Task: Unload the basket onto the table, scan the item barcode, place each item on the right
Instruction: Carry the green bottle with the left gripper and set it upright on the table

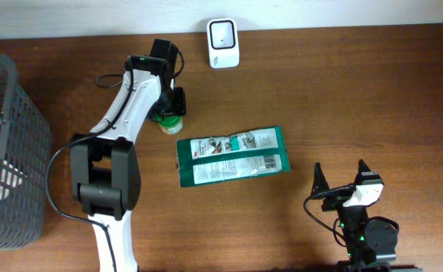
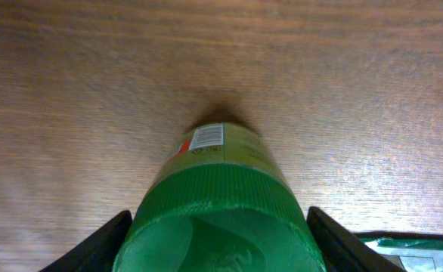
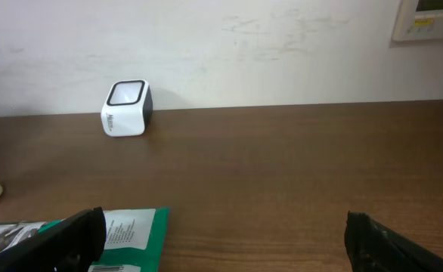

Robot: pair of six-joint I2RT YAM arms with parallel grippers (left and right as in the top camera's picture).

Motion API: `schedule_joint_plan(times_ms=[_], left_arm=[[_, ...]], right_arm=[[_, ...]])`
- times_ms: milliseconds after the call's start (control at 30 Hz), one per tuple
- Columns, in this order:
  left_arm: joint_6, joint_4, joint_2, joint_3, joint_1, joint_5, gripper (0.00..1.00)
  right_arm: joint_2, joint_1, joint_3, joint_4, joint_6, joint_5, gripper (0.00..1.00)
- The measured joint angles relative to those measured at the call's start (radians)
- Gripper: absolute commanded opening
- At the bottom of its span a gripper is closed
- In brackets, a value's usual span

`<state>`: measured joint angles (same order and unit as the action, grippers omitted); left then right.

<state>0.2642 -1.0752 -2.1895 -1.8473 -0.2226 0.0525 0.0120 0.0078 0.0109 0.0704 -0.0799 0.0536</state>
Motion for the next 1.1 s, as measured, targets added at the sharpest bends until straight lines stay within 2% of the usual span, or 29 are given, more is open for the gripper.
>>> schedule_joint_plan(times_ms=[233, 467, 733, 767, 867, 967, 1100], left_arm=[[0.000, -0.005, 0.000, 0.000, -0.025, -0.019, 0.59], [0.000, -0.080, 0.000, 0.000, -0.035, -0.015, 0.59], [-0.003, -0.134, 0.000, -0.002, -0.037, 0.071, 0.63], [-0.003, -0.138, 0.000, -0.002, -0.037, 0.085, 0.65], [-0.002, -0.167, 0.000, -0.002, -0.029, 0.125, 0.87], [-0.010, -0.180, -0.003, -0.001, -0.014, 0.150, 0.93], [-0.010, -0.202, -0.003, -0.006, -0.008, 0.163, 0.95]], right_arm=[[0.000, 0.000, 0.000, 0.000, 0.001, 0.000, 0.98], [0.000, 0.000, 0.000, 0.000, 0.001, 0.000, 0.98], [0.000, 0.000, 0.000, 0.000, 0.000, 0.000, 0.98], [0.000, 0.000, 0.000, 0.000, 0.001, 0.000, 0.98], [0.000, 0.000, 0.000, 0.000, 0.000, 0.000, 0.98], [0.000, 0.000, 0.000, 0.000, 0.001, 0.000, 0.98], [0.000, 0.000, 0.000, 0.000, 0.001, 0.000, 0.98]])
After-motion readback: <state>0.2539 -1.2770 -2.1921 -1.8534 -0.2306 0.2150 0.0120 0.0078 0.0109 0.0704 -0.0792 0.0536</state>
